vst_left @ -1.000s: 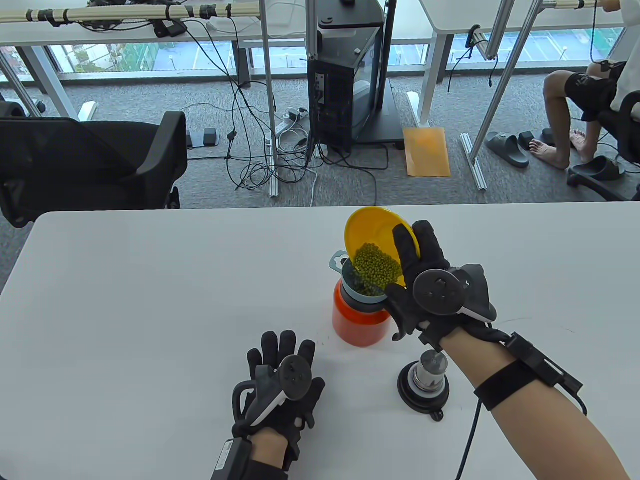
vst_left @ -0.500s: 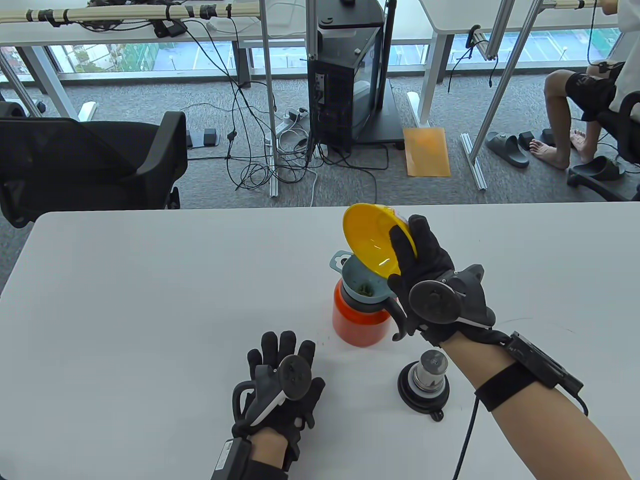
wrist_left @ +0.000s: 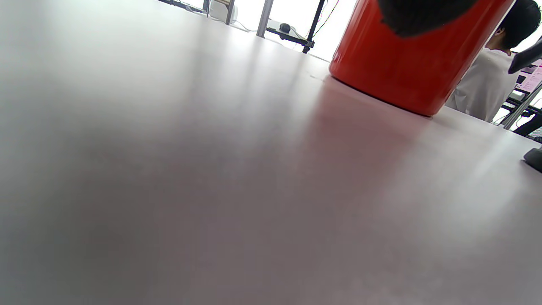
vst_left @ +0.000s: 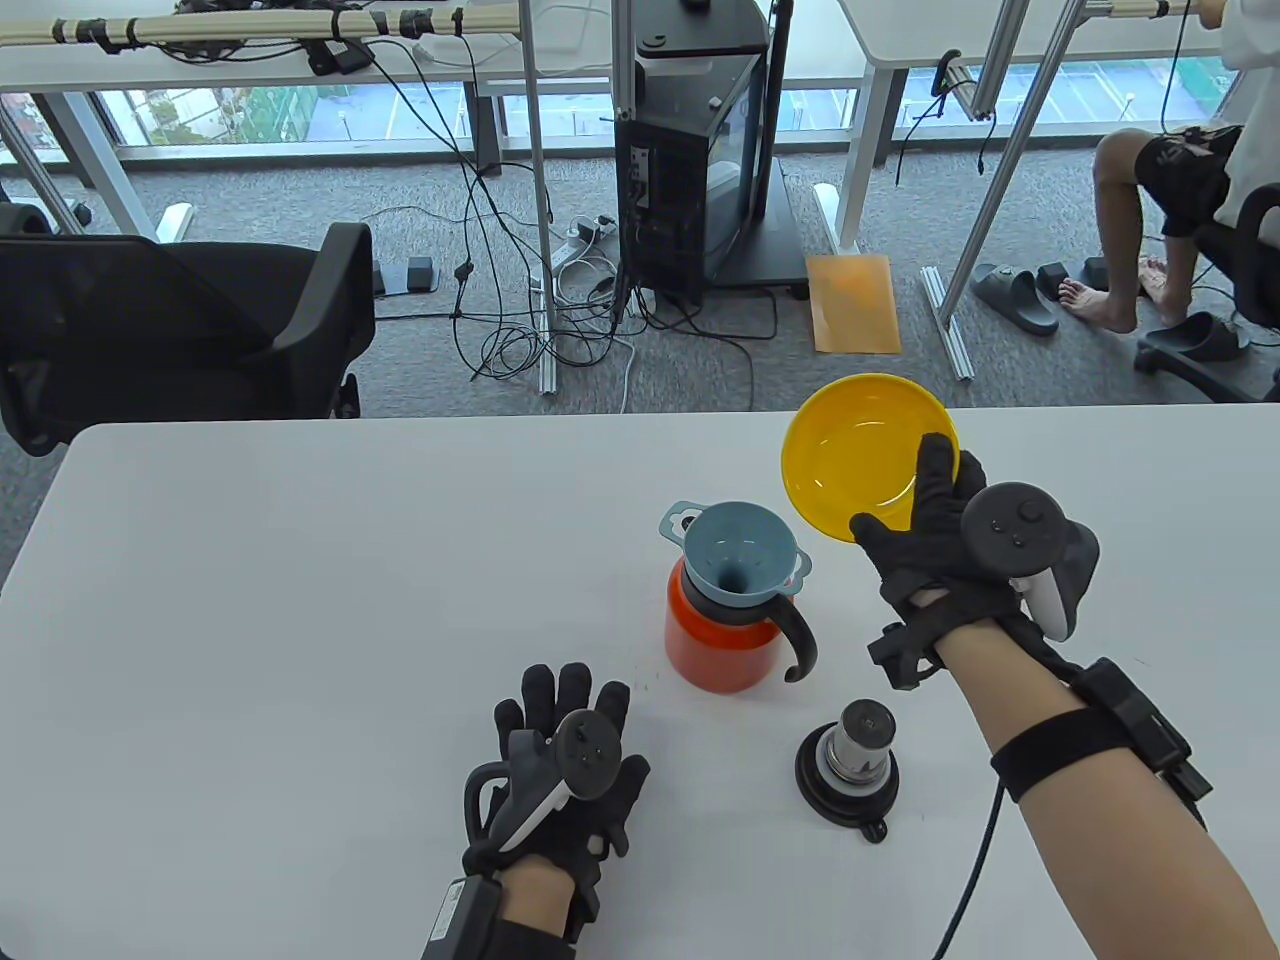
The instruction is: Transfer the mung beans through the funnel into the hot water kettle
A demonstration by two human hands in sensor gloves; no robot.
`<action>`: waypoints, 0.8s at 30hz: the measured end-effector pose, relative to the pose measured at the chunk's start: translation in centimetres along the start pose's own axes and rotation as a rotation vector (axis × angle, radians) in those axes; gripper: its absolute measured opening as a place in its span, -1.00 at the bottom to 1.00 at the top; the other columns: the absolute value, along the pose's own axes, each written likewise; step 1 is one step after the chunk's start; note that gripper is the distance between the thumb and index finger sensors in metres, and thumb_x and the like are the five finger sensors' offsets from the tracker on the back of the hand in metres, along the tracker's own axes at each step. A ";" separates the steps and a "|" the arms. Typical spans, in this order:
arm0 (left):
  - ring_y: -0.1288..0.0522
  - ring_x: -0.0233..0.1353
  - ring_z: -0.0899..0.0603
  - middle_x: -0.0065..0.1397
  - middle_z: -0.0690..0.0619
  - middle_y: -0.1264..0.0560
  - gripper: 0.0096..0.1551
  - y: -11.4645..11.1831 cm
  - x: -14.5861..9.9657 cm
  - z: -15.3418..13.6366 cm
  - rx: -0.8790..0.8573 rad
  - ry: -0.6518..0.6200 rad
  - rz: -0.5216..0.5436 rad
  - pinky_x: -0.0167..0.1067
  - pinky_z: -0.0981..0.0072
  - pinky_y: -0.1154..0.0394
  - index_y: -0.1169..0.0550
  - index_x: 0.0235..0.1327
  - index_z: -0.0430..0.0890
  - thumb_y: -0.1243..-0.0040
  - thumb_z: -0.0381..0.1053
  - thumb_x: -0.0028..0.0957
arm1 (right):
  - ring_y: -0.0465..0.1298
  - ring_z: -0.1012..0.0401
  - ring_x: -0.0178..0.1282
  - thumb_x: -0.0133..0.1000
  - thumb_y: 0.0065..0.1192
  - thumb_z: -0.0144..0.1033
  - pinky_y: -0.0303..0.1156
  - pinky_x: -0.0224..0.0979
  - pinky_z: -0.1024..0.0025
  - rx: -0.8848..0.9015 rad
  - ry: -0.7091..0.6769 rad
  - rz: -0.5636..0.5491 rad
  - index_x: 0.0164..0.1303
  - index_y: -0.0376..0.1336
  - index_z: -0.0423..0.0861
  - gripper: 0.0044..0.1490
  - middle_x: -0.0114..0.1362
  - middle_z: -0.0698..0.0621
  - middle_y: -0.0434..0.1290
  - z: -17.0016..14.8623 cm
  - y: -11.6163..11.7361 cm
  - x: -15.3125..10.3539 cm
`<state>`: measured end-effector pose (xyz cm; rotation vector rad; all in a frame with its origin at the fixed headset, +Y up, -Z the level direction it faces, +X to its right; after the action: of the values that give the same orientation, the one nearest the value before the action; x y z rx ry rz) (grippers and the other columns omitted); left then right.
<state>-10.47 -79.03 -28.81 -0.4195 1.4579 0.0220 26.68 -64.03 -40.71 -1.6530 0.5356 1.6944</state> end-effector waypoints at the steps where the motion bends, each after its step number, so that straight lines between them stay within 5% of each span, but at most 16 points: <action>1: 0.51 0.57 -0.23 0.65 0.11 0.34 -0.06 0.0 0.0 0.0 -0.001 0.000 -0.001 0.44 -0.30 0.37 0.03 0.52 0.28 -0.03 0.39 -0.10 | 0.18 -0.39 0.47 0.00 0.48 -0.21 0.29 0.38 -0.26 0.006 0.019 0.004 0.56 -0.29 -0.39 0.28 0.45 -0.56 -0.35 -0.7 0.0 0.0; 24: 0.50 0.57 -0.23 0.65 0.11 0.34 -0.06 0.0 0.0 0.0 -0.001 0.004 -0.015 0.43 -0.30 0.37 0.03 0.52 0.28 -0.03 0.39 -0.10 | 0.24 -0.44 0.31 0.05 0.43 -0.20 0.31 0.20 -0.28 0.002 0.289 0.341 0.54 -0.16 -0.48 0.17 0.45 -0.62 -0.18 -11.1 5.9 -3.8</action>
<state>-10.50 -79.07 -28.84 -0.4313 1.4592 0.0103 29.85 -76.63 -39.10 -1.9008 1.0061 1.6903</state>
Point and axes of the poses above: the tracker on the back of each hand, its own z axis roughly to the thumb side, its own x axis roughly from the wrist to the fingertips, y = z × x, the point moved 1 cm from there along x, roughly from the wrist to the fingertips
